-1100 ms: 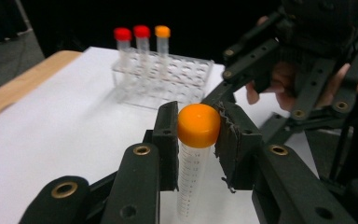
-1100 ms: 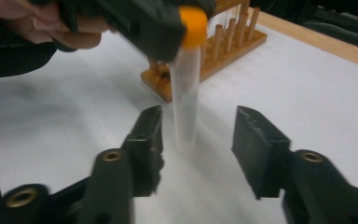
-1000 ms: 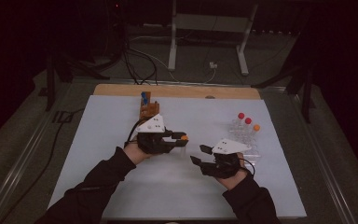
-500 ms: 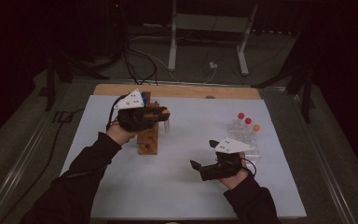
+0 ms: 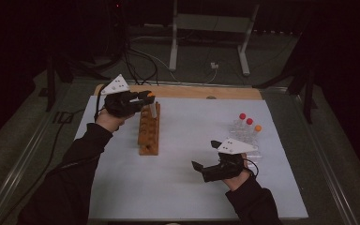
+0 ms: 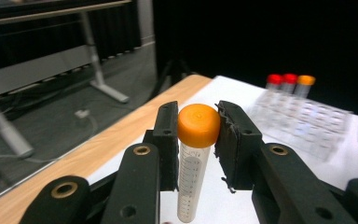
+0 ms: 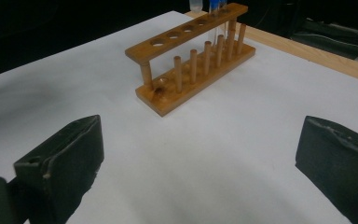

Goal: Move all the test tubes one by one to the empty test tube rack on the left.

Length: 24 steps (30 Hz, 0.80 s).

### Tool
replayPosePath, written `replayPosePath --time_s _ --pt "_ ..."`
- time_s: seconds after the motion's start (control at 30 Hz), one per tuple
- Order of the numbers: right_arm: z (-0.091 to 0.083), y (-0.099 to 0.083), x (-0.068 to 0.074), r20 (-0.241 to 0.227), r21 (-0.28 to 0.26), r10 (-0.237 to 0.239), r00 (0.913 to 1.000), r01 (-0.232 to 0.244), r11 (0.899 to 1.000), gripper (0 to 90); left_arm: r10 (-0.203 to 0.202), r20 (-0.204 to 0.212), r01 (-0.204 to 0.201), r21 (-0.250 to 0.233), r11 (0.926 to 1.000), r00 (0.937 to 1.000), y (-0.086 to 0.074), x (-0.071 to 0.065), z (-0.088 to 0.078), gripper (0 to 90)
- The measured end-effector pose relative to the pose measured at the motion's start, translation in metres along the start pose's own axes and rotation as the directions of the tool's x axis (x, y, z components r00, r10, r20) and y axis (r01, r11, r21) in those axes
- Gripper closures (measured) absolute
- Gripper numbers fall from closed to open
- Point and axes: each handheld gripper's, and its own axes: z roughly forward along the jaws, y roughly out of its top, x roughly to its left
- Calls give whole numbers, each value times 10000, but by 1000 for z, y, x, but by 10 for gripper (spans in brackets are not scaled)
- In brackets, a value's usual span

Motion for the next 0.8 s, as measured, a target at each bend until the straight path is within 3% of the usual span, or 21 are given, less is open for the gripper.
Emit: replayPosePath --time_s 0.4,0.8 --pt "1 -1 0 -95 91 -56 9999 57 9999 6 -246 -1167 288 350 9990 9929 -13 24 10 715" --pt "-1 -2 0 -43 79 -63 10000 64 9999 7 -560 -1606 674 667 9955 9854 -34 32 22 715"
